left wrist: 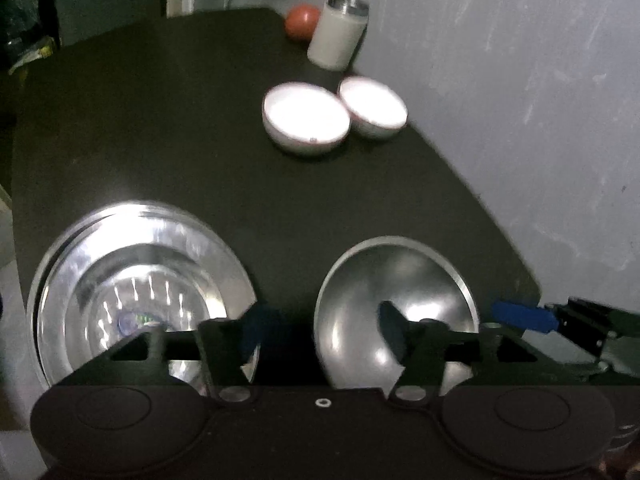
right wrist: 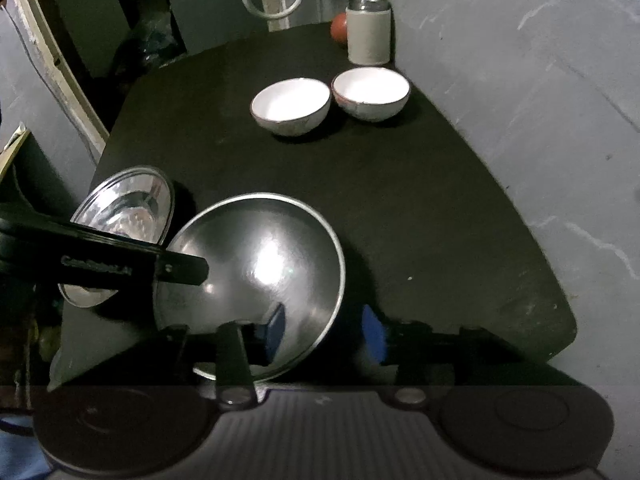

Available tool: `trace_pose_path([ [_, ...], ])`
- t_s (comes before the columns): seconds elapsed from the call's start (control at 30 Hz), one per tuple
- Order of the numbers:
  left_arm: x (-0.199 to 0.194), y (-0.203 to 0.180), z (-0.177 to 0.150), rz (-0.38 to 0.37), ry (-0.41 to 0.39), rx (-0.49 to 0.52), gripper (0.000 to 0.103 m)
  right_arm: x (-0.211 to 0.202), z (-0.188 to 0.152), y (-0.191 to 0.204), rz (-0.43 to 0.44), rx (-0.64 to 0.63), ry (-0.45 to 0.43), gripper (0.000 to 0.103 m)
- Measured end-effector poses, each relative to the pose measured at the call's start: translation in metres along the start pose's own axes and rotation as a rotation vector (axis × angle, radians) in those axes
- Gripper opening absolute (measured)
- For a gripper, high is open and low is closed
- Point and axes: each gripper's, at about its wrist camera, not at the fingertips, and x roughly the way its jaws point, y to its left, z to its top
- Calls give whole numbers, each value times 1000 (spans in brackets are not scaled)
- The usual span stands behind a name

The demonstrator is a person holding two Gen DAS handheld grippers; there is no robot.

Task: Organize plates and bowls
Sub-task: 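Lower the steel bowl beside the plate stack and open the left gripper, then move the left gripper to the larger white red-rimmed bowl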

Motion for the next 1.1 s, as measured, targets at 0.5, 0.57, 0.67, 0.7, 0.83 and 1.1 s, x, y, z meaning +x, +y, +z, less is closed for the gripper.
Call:
trace_pose_path([
  [0.5,-26,15,37,-3,-273,-63,102,-36,46,10,-127,-35,-153,103],
  [0.57,-25,15,44,23,-296,-57,102,-38,56,12,-145,-49,-174,103],
  [0.67,-18,20,56,65,-296,-68,102,-39,69,15,-151,-63,-205,103],
  [0.7,-16,23,60,76,-294,-78,102,-39,74,15,-149,-66,-213,103],
  [0.83,-6,36,73,124,-283,-119,102,-31,90,15,-143,-83,-231,103],
  [1.1,28,49,107,173,-245,-144,102,3,120,4,-97,-93,-221,103],
])
